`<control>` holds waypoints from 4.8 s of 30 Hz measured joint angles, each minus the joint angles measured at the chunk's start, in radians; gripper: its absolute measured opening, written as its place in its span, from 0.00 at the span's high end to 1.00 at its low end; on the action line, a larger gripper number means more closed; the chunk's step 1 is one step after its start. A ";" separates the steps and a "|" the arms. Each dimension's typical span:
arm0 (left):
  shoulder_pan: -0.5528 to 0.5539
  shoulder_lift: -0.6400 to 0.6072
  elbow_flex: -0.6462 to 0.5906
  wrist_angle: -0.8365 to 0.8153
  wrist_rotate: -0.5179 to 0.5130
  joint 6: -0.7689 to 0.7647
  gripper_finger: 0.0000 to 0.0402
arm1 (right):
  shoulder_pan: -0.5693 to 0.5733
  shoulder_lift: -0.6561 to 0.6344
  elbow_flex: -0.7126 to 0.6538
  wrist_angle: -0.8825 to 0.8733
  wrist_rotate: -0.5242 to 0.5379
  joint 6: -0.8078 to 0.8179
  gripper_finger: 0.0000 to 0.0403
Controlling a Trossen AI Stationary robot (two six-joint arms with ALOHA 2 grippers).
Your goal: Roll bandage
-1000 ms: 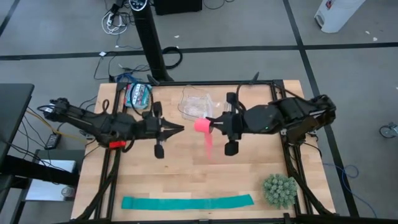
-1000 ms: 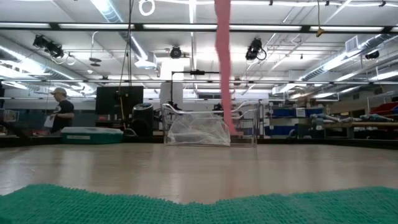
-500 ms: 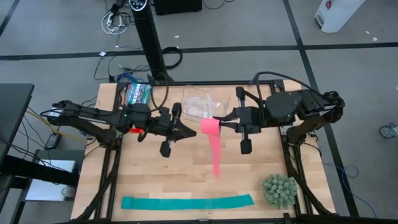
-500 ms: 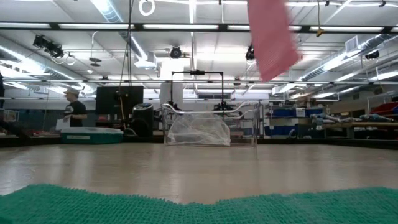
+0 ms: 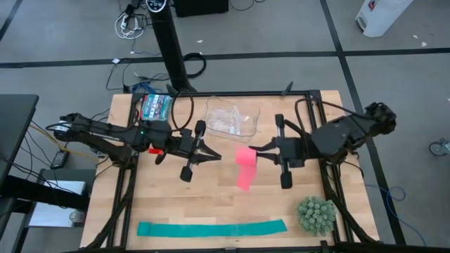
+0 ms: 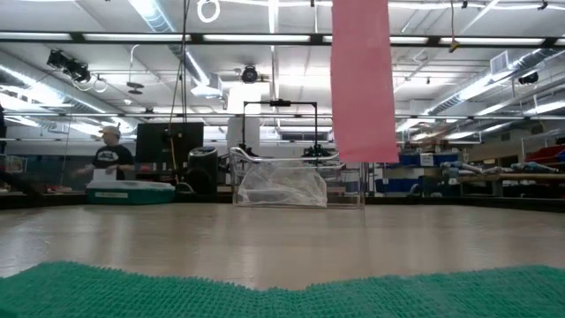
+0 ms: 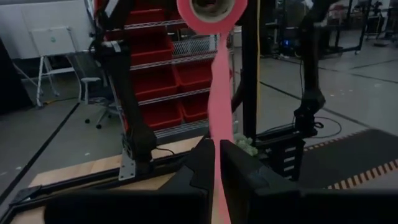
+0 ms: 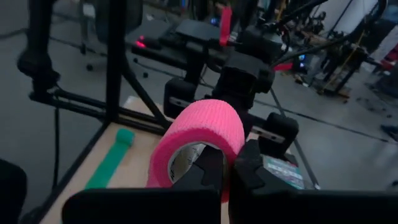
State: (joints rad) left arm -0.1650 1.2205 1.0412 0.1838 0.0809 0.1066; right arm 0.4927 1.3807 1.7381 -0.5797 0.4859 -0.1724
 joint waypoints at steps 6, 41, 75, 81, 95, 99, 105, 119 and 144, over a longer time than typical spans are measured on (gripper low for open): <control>0.000 0.000 0.000 -0.006 -0.035 0.021 0.92 | -0.007 -0.172 -0.338 0.274 0.018 0.002 1.00; 0.283 0.048 -0.168 0.160 -0.052 -0.112 0.50 | -0.627 -0.303 -0.796 0.853 -0.554 -0.118 1.00; 0.349 0.184 -0.072 0.199 -0.001 -0.030 0.88 | -0.746 -0.160 -0.574 0.827 -0.671 -0.164 1.00; 0.368 0.184 -0.072 0.157 -0.008 -0.013 0.98 | -0.747 -0.162 -0.575 0.852 -0.666 -0.152 1.00; 0.390 0.184 -0.072 0.163 -0.057 0.046 0.99 | -0.750 -0.155 -0.575 0.843 -0.809 -0.013 1.00; 0.406 0.184 -0.072 0.164 -0.057 0.054 0.99 | -0.736 -0.155 -0.575 0.810 -0.850 0.022 1.00; 0.414 0.184 -0.072 0.199 -0.058 0.079 0.99 | -0.683 -0.140 -0.575 0.738 -0.857 0.021 1.00; 0.414 0.159 -0.073 0.193 -0.059 0.150 0.98 | -0.649 -0.040 -0.575 0.571 -0.857 0.049 1.00; 0.365 0.119 -0.072 0.139 -0.026 0.175 0.83 | -0.707 -0.025 -0.701 0.639 -0.854 0.120 1.00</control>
State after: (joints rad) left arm 0.1995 1.3399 0.9688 0.3229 0.0547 0.2813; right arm -0.2142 1.3556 1.0374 0.0591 -0.3683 -0.0528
